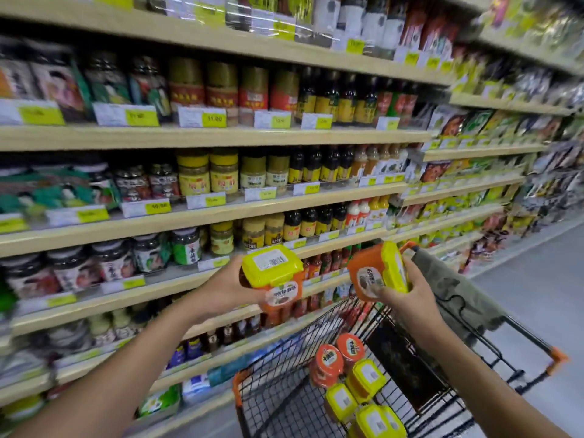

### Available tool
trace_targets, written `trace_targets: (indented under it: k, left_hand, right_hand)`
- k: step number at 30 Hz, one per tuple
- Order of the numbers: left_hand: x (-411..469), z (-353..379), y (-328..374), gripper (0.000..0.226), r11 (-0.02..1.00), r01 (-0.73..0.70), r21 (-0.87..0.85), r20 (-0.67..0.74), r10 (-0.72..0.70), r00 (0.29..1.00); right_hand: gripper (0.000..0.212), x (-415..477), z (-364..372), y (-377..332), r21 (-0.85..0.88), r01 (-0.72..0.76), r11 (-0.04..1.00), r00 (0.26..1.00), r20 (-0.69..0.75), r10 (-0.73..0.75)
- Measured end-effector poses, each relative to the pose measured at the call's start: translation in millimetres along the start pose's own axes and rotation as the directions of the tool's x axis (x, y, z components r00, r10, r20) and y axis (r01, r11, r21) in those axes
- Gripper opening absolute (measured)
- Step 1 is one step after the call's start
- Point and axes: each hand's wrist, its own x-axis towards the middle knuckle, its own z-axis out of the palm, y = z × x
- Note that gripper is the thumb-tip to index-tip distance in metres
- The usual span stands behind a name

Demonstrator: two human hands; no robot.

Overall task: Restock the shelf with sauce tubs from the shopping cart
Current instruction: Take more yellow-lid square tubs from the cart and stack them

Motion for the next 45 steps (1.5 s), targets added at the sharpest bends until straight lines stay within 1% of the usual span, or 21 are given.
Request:
trace_targets:
  k: [1,3,4,6,8,12,13,16,18,23,25,27,28,29,32,35,36,39,40,42,45]
  left_hand:
    - [-10.5,-1.3,4.6,0.078,1.0,-0.008,-0.007,-0.027,0.008,1.0]
    - [-30.7,-5.3,9.9,0.075,0.999,-0.016,-0.028,-0.087,0.014,0.996]
    - [-41.2,-7.7,11.5,0.078,0.999,-0.015,-0.041,-0.122,0.01,0.992]
    - [-63.3,-12.8,11.6,0.094,0.999,-0.021,-0.05,-0.198,0.01,0.98]
    - [-86.8,-20.0,15.5,0.106,0.998,-0.012,-0.055,-0.254,-0.002,0.967]
    - [-132.6,-34.8,19.2,0.107,0.997,-0.018,-0.08,-0.346,-0.011,0.938]
    - [-143.9,-39.5,19.0,0.104,0.996,-0.009,-0.086,-0.366,-0.023,0.93]
    - [-179.5,-54.1,17.9,0.077,0.997,0.025,-0.078,-0.422,-0.055,0.905]
    - [-203.8,-64.6,16.1,0.069,0.996,0.045,-0.072,-0.469,-0.074,0.88]
    - [-273.9,-96.7,2.5,0.085,0.994,0.065,-0.086,-0.56,-0.102,0.822]
    - [-304.3,-106.3,0.2,0.077,0.994,0.061,-0.09,-0.595,-0.103,0.797]
    - [-335.5,-117.5,-2.3,0.064,0.994,0.062,-0.093,-0.632,-0.107,0.767]
    - [-351.4,-124.6,-4.4,0.062,0.993,0.064,-0.097,-0.649,-0.112,0.752]
    - [-367.8,-132.8,-7.6,0.063,0.993,0.063,-0.101,-0.66,-0.114,0.743]
    - [-418.6,-158.8,-19.1,0.077,0.993,0.065,-0.097,-0.694,-0.114,0.711]
    - [-472.4,-188.1,-34.5,0.075,0.994,0.068,-0.083,-0.734,-0.107,0.67]
    - [-489.9,-198.2,-41.0,0.074,0.994,0.059,-0.096,-0.748,-0.111,0.655]
    - [-543.8,-229.0,-60.2,0.073,0.991,0.048,-0.125,-0.774,-0.128,0.62]
    - [-561.2,-239.4,-66.8,0.074,0.99,0.049,-0.129,-0.783,-0.132,0.608]
    - [-595.0,-258.2,-76.4,0.075,0.991,0.054,-0.122,-0.798,-0.13,0.588]
    - [-641.4,-283.1,-91.0,0.072,0.991,0.052,-0.121,-0.83,-0.13,0.543]
  right_hand:
    - [0.101,-2.7,0.6,-7.6,0.028,0.026,0.999,0.999,0.021,-0.027]
    - [0.092,-7.5,4.2,-21.4,0.082,0.057,0.995,0.996,0.068,-0.062]
    - [0.089,-10.0,7.0,-28.0,0.111,0.068,0.991,0.993,0.091,-0.078]
    - [0.087,-14.7,13.7,-38.5,0.179,0.062,0.982,0.986,0.139,-0.088]
    - [0.091,-19.1,22.5,-46.3,0.232,0.054,0.971,0.976,0.194,-0.101]
    - [0.099,-27.7,47.5,-62.1,0.29,0.068,0.955,0.952,0.266,-0.149]
    - [0.098,-28.6,55.7,-66.3,0.3,0.08,0.951,0.943,0.287,-0.17]
    - [0.09,-33.5,83.4,-81.6,0.34,0.096,0.936,0.915,0.34,-0.217]
    - [0.096,-37.4,103.1,-93.6,0.363,0.08,0.928,0.896,0.383,-0.227]
    - [0.091,-61.6,161.0,-130.7,0.437,0.054,0.898,0.835,0.473,-0.28]
    - [0.095,-71.9,187.4,-140.3,0.449,0.056,0.892,0.799,0.515,-0.309]
    - [0.108,-84.5,215.7,-151.5,0.457,0.046,0.888,0.771,0.549,-0.322]
    - [0.11,-92.1,230.5,-157.9,0.46,0.045,0.887,0.76,0.561,-0.329]
    - [0.109,-100.0,245.8,-164.4,0.465,0.041,0.884,0.746,0.575,-0.337]
    - [0.106,-127.3,291.5,-184.5,0.48,0.032,0.877,0.698,0.617,-0.363]
    - [0.103,-160.3,338.1,-207.4,0.496,0.033,0.868,0.667,0.636,-0.389]
    - [0.104,-172.1,353.1,-215.7,0.503,0.025,0.864,0.66,0.641,-0.393]
    - [0.119,-206.8,398.9,-237.6,0.507,0.013,0.862,0.628,0.667,-0.402]
    - [0.12,-218.9,413.9,-244.3,0.505,0.016,0.863,0.618,0.674,-0.405]
    - [0.115,-242.5,444.6,-256.8,0.511,0.019,0.859,0.598,0.683,-0.42]
    - [0.101,-276.4,486.7,-273.4,0.514,0.016,0.858,0.58,0.694,-0.427]
